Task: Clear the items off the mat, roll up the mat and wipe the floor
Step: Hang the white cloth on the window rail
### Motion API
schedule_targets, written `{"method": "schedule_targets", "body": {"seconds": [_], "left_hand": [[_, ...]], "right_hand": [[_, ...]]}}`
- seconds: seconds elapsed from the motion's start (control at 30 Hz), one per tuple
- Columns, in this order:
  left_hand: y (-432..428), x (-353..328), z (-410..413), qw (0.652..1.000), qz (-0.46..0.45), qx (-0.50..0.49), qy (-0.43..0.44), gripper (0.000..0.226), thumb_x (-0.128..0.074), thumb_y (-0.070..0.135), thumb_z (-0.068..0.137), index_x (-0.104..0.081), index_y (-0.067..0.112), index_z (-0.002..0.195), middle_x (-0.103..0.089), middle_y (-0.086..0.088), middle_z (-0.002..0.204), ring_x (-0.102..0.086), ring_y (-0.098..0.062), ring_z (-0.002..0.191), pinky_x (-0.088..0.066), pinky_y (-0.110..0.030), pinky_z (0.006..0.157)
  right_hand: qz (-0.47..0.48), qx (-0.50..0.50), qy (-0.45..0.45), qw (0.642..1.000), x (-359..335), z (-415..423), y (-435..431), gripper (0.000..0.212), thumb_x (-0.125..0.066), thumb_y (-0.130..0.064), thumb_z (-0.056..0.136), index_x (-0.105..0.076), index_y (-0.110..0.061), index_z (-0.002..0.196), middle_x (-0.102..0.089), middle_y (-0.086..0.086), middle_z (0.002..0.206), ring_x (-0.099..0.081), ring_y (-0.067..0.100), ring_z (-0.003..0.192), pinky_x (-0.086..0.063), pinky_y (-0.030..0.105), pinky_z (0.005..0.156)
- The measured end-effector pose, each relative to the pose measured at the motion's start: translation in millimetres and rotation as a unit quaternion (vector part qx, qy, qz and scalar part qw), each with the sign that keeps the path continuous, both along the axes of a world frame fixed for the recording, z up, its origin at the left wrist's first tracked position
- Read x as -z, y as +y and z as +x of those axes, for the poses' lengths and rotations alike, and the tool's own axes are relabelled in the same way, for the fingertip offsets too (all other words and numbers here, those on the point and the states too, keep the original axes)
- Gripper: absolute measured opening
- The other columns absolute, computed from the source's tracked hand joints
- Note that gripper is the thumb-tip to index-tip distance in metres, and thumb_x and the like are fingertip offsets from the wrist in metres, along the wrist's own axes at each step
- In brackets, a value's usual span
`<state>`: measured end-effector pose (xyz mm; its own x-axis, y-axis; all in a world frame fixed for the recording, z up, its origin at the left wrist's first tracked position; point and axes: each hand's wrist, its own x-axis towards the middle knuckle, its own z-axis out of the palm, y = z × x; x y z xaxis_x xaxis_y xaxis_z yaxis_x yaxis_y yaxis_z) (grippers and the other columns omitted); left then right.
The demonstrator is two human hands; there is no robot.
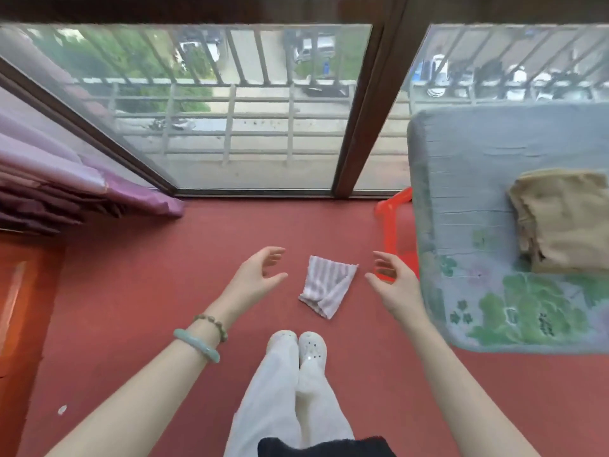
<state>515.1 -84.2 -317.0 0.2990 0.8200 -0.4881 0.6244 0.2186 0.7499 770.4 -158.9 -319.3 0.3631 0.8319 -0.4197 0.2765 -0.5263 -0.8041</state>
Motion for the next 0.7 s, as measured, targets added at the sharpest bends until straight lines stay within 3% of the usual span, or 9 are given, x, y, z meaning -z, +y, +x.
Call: {"method": "schedule_targets", "body": {"seconds": [0.1, 0.2, 0.37, 0.47, 0.53, 0.6, 0.7], "left_hand": [[29, 84, 23, 0.999, -0.004, 0.035, 0.016, 0.043, -0.067, 0.014, 0.085, -0.052, 0.017, 0.125, -0.057, 0.003, 0.119, -0.054, -0.01, 0.111, -0.043, -0.025, 0.095], [49, 179, 43, 0.997, -0.005, 0.064, 0.037, 0.044, -0.066, 0.015, 0.086, -0.05, 0.015, 0.127, -0.056, 0.0, 0.123, -0.053, -0.013, 0.113, -0.042, -0.028, 0.097], [63, 333, 61, 0.987, 0.001, 0.128, 0.1, 0.045, -0.059, 0.012, 0.088, -0.047, 0.011, 0.131, -0.052, -0.006, 0.132, -0.051, -0.017, 0.119, -0.039, -0.028, 0.099], [65, 408, 67, 0.981, 0.021, 0.136, 0.134, 0.044, -0.054, 0.011, 0.09, -0.045, 0.009, 0.133, -0.051, -0.008, 0.134, -0.049, -0.02, 0.122, -0.037, -0.03, 0.101], [64, 451, 72, 0.979, 0.024, 0.148, 0.14, 0.045, -0.053, 0.013, 0.091, -0.044, 0.008, 0.135, -0.049, -0.008, 0.135, -0.047, -0.021, 0.124, -0.036, -0.031, 0.102], [63, 489, 75, 0.976, 0.031, 0.164, 0.137, 0.046, -0.054, 0.014, 0.091, -0.044, 0.008, 0.135, -0.048, -0.008, 0.136, -0.046, -0.022, 0.126, -0.036, -0.032, 0.103], [65, 537, 78, 0.967, 0.047, 0.202, 0.145, 0.05, -0.056, 0.016, 0.088, -0.043, 0.008, 0.136, -0.046, -0.009, 0.137, -0.044, -0.022, 0.126, -0.036, -0.033, 0.104]], "right_hand": [[-0.033, 0.022, -0.009, 0.999, 82, 5, 16, 0.04, -0.065, 0.0, 0.079, -0.061, -0.016, 0.115, -0.061, -0.004, 0.102, -0.057, 0.007, 0.087, -0.043, 0.005, 0.073], [-0.064, 0.062, -0.005, 0.996, 171, 9, 24, 0.037, -0.063, 0.002, 0.079, -0.06, -0.009, 0.115, -0.061, 0.0, 0.101, -0.056, 0.01, 0.086, -0.042, 0.017, 0.077], [-0.092, 0.114, -0.017, 0.989, 306, 19, 26, 0.031, -0.056, 0.008, 0.08, -0.062, -0.006, 0.108, -0.058, -0.004, 0.088, -0.054, 0.008, 0.078, -0.039, 0.0, 0.064], [-0.121, 0.113, -0.036, 0.986, 375, 26, 27, 0.029, -0.048, 0.005, 0.085, -0.062, -0.011, 0.105, -0.057, -0.004, 0.087, -0.053, 0.013, 0.085, -0.036, 0.007, 0.059], [-0.142, 0.113, -0.049, 0.982, 418, 31, 29, 0.033, -0.045, 0.003, 0.085, -0.063, -0.009, 0.109, -0.057, -0.002, 0.092, -0.053, 0.015, 0.089, -0.034, 0.016, 0.066], [-0.154, 0.104, -0.055, 0.981, 459, 35, 33, 0.038, -0.043, 0.004, 0.084, -0.062, -0.01, 0.113, -0.058, 0.0, 0.097, -0.052, 0.016, 0.092, -0.032, 0.017, 0.069], [-0.161, 0.063, -0.058, 0.983, 513, 38, 40, 0.048, -0.043, 0.001, 0.078, -0.062, -0.02, 0.118, -0.059, 0.011, 0.114, -0.054, 0.025, 0.108, -0.041, 0.028, 0.089]]}}
